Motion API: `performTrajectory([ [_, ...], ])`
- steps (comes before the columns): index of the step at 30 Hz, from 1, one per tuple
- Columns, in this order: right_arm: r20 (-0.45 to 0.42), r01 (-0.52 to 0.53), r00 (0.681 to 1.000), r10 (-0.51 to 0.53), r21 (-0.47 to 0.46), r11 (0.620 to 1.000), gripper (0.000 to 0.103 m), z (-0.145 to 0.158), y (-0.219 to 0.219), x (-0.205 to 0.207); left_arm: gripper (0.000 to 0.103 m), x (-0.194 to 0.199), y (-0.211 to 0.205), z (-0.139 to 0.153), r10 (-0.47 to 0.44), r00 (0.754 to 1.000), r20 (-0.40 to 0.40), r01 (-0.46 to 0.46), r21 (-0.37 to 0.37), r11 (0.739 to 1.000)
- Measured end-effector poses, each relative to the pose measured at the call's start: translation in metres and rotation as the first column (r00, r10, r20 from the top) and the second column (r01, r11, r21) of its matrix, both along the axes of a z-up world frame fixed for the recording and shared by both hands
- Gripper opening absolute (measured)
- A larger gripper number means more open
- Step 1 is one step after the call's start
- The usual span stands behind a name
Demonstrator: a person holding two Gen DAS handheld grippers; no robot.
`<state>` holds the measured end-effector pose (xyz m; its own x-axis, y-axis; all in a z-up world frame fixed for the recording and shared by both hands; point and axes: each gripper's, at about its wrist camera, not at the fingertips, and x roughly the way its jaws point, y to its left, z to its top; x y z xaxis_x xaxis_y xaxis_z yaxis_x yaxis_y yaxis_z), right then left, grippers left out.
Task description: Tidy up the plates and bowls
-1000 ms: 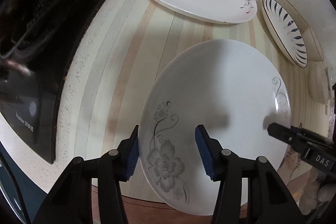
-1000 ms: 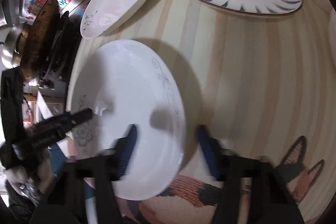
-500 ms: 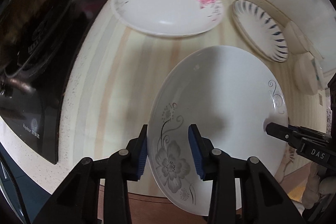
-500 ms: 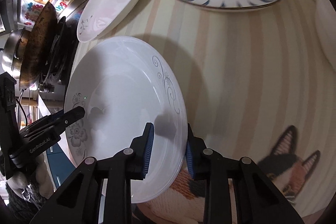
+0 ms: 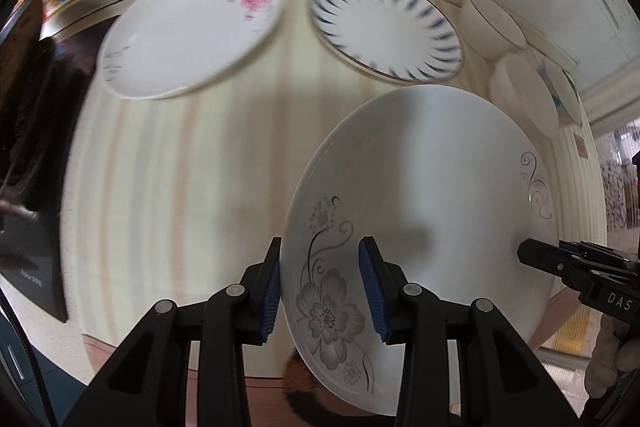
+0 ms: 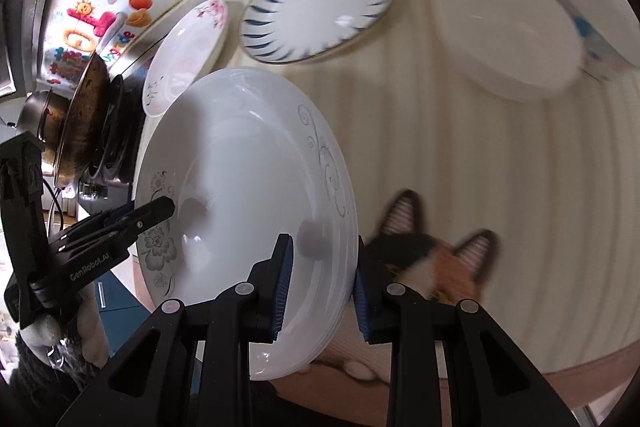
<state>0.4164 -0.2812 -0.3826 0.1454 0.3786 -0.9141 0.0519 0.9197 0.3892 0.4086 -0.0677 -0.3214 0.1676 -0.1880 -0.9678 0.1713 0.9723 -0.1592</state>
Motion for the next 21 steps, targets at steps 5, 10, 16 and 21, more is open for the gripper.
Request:
performTrajectory([
  [5, -0.011, 0.054, 0.998, -0.054, 0.001, 0.999, 0.03, -0.006, -0.036, -0.019, 0.034, -0.002, -0.027, -0.012, -0.046, 0.999, -0.014, 0.046, 0.003, 0.999],
  [10, -0.034, 0.105, 0.994, -0.105, -0.007, 0.994, 0.03, -0.025, -0.053, -0.028, 0.034, -0.002, -0.04, -0.024, -0.063, 0.998, -0.03, 0.064, 0.012, 0.998],
  [16, -0.056, 0.141, 0.988, -0.141, -0.005, 0.99, 0.03, -0.044, -0.067, -0.03, 0.034, 0.001, -0.048, -0.038, -0.063, 0.997, -0.05, 0.065, 0.032, 0.997],
  [21, -0.074, 0.148, 0.986, -0.149, -0.012, 0.989, 0.03, -0.053, -0.069, -0.027, 0.034, 0.0, -0.052, -0.043, -0.083, 0.996, -0.042, 0.085, 0.052, 0.995],
])
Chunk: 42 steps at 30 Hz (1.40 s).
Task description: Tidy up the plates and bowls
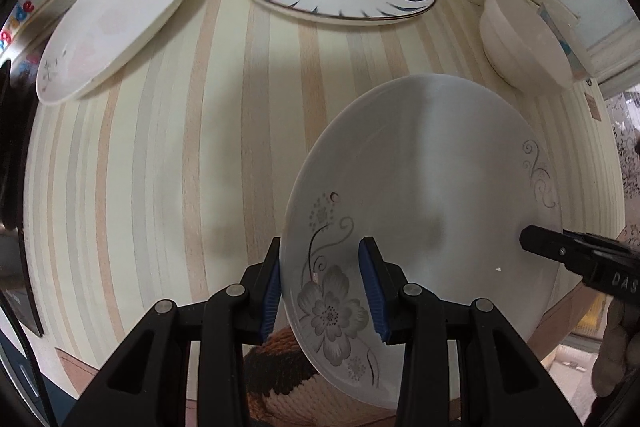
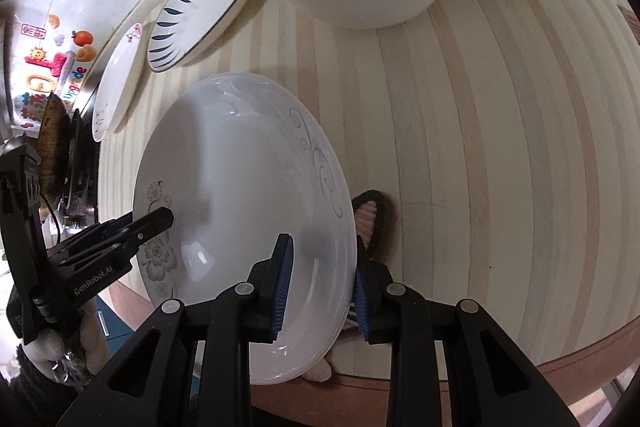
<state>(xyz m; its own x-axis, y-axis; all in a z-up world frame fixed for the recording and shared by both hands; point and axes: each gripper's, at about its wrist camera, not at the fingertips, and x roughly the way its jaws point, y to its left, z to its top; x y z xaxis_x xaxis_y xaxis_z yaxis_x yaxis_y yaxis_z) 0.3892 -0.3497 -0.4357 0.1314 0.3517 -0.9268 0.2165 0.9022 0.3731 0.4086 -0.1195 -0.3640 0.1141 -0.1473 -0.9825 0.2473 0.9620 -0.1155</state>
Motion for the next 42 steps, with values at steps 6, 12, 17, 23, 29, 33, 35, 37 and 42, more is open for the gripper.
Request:
performTrajectory([
  [6, -0.051, 0.029, 0.998, -0.027, 0.041, 0.999, 0.032, -0.004, -0.005, 0.008, 0.034, 0.003, 0.022, 0.033, 0.037, 0.998, 0.043, -0.035, -0.034, 0.999],
  [12, 0.053, 0.024, 0.998, -0.024, 0.011, 1.0, 0.033, 0.063, -0.016, 0.02, 0.034, 0.034, 0.09, 0.088, 0.237, 0.963, 0.126, -0.222, -0.123, 0.967],
  [17, 0.183, -0.093, 0.98, 0.082, 0.053, 0.994, 0.047, 0.119, 0.029, 0.07, 0.034, 0.074, 0.148, 0.083, 0.394, 0.909, 0.139, -0.379, -0.119, 0.918],
  [23, 0.256, -0.312, 0.92, 0.297, 0.018, 0.95, 0.047, 0.12, 0.13, 0.171, 0.034, 0.101, 0.199, 0.053, 0.524, 0.845, 0.108, -0.516, -0.093, 0.851],
  [29, 0.235, -0.425, 0.876, 0.42, -0.032, 0.904, 0.047, 0.073, 0.205, 0.275, 0.034, 0.125, 0.226, 0.025, 0.591, 0.802, 0.083, -0.587, -0.072, 0.806],
  [33, 0.195, -0.454, 0.87, 0.454, -0.045, 0.89, 0.047, 0.04, 0.238, 0.323, 0.034, 0.139, 0.238, 0.009, 0.614, 0.787, 0.054, -0.611, -0.062, 0.789],
  [35, 0.175, -0.466, 0.867, 0.467, -0.053, 0.883, 0.047, 0.025, 0.249, 0.34, 0.034, 0.145, 0.239, 0.003, 0.61, 0.791, 0.045, -0.608, -0.059, 0.792],
  [37, 0.156, -0.471, 0.866, 0.475, -0.061, 0.88, 0.047, 0.011, 0.253, 0.348, 0.034, 0.15, 0.238, -0.002, 0.609, 0.792, 0.042, -0.606, -0.069, 0.793],
  [42, 0.133, -0.484, 0.862, 0.489, -0.072, 0.872, 0.029, -0.013, 0.265, 0.357, 0.03, 0.155, 0.235, -0.005, 0.601, 0.796, 0.068, -0.597, -0.067, 0.799],
])
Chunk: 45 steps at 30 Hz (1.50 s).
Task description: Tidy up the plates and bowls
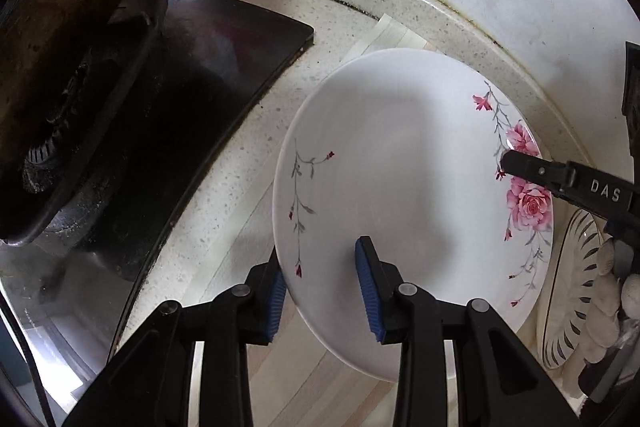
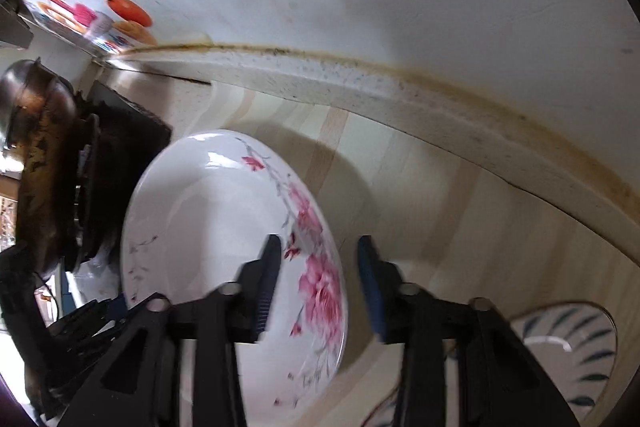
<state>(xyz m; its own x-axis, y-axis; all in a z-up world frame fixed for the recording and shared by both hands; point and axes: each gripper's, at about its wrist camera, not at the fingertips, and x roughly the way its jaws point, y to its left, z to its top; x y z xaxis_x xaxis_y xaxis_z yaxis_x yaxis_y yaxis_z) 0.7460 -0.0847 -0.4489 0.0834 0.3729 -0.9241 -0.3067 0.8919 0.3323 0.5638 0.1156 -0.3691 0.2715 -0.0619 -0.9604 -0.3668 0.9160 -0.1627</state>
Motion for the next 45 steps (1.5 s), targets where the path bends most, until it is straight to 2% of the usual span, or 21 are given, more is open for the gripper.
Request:
performTrajectory([
  [1, 0.018, 0.0, 1.0, 0.0, 0.005, 1.0, 0.025, 0.0, 0.001, 0.0, 0.03, 0.0, 0.0, 0.0, -0.001, 1.0, 0.0, 0.001, 0.0, 1.0],
  [6, -0.001, 0.027, 1.0, -0.027, 0.038, 0.999, 0.022, 0.003, -0.006, 0.003, 0.03, -0.003, -0.003, 0.007, -0.018, 1.0, 0.016, 0.018, 0.015, 1.0],
  [11, 0.012, 0.029, 0.999, -0.03, 0.026, 0.999, 0.017, 0.011, -0.008, 0.0, 0.03, -0.018, -0.015, 0.025, -0.031, 0.999, 0.042, 0.031, 0.005, 1.0],
  [18, 0.046, 0.039, 0.998, -0.04, 0.025, 0.999, 0.017, 0.036, -0.026, -0.015, 0.03, -0.029, -0.029, 0.054, -0.082, 0.994, 0.073, 0.082, 0.007, 0.997],
  [23, 0.057, 0.086, 0.994, -0.089, 0.05, 0.995, 0.017, 0.055, -0.049, -0.035, 0.03, -0.04, -0.046, 0.082, -0.145, 0.984, 0.101, 0.144, 0.014, 0.989],
  [31, 0.11, 0.176, 0.976, -0.188, 0.111, 0.978, 0.017, 0.109, -0.101, -0.098, 0.03, -0.08, -0.087, 0.12, -0.284, 0.949, 0.136, 0.286, 0.007, 0.958],
  [37, 0.144, 0.252, 0.952, -0.269, 0.122, 0.96, 0.017, 0.143, -0.15, -0.17, 0.03, -0.114, -0.123, 0.122, -0.383, 0.915, 0.122, 0.39, -0.038, 0.92],
  [41, 0.136, 0.309, 0.937, -0.321, 0.102, 0.945, 0.017, 0.146, -0.179, -0.219, 0.03, -0.136, -0.148, 0.114, -0.448, 0.889, 0.096, 0.453, -0.047, 0.89],
  [45, 0.109, 0.362, 0.922, -0.371, 0.093, 0.928, 0.017, 0.134, -0.204, -0.267, 0.03, -0.151, -0.172, 0.099, -0.505, 0.861, 0.056, 0.508, -0.058, 0.859],
])
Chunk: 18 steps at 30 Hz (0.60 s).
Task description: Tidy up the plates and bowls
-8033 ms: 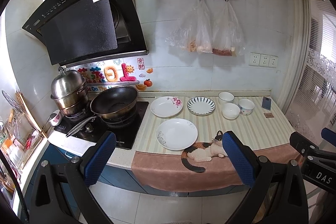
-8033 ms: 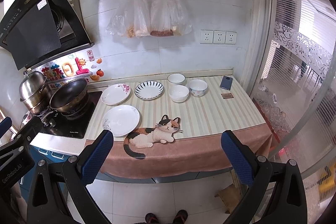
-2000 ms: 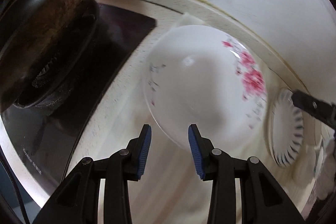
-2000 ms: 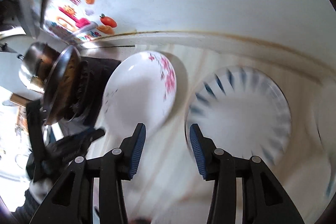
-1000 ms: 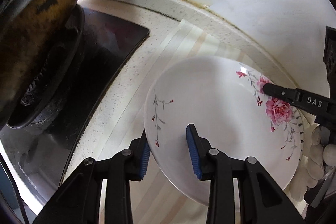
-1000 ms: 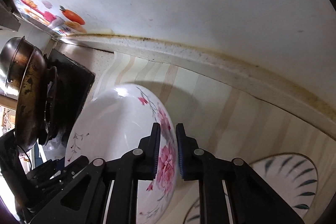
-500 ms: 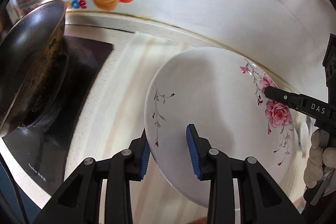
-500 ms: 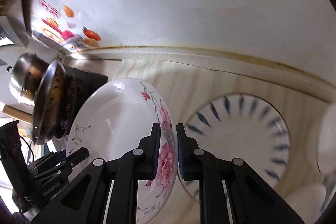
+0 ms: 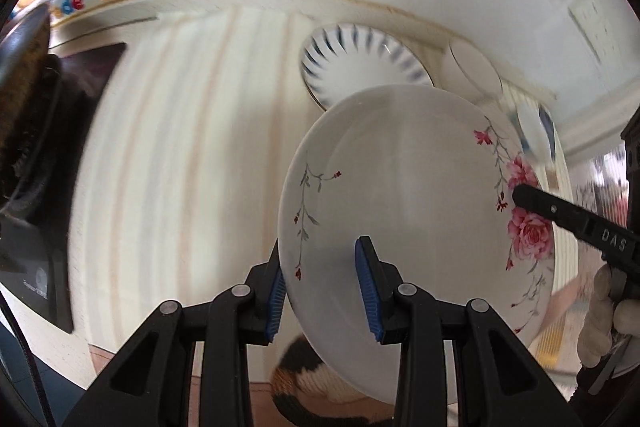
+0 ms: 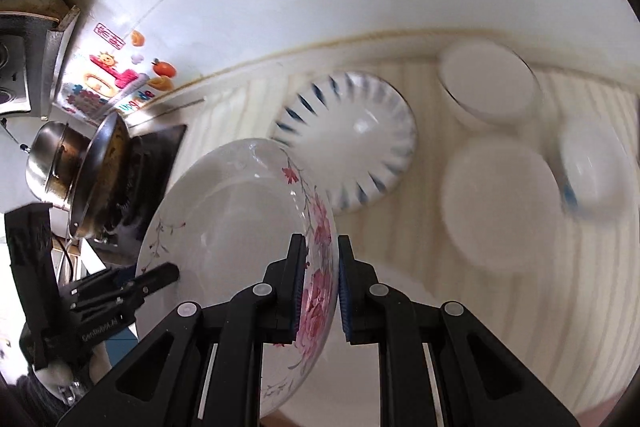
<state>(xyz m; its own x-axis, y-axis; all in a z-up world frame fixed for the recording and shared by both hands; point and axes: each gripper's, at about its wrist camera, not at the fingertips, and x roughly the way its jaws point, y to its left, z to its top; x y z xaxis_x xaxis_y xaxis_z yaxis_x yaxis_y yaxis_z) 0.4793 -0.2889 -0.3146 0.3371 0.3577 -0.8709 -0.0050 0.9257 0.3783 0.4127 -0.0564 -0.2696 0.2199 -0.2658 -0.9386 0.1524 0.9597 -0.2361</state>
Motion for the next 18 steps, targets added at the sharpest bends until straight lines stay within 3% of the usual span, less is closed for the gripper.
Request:
performTrajectory([
  [7, -0.079, 0.085, 0.993, -0.084, 0.008, 0.996, 0.017, -0.045, -0.04, -0.069, 0.03, -0.011, -0.032, -0.034, -0.09, 0.995, -0.053, 0.092, 0.055, 0.994],
  [18, -0.143, 0.152, 0.978, -0.15, 0.008, 0.988, 0.017, -0.095, -0.056, -0.104, 0.03, -0.02, -0.05, -0.067, -0.145, 0.986, -0.082, 0.156, 0.146, 0.977],
])
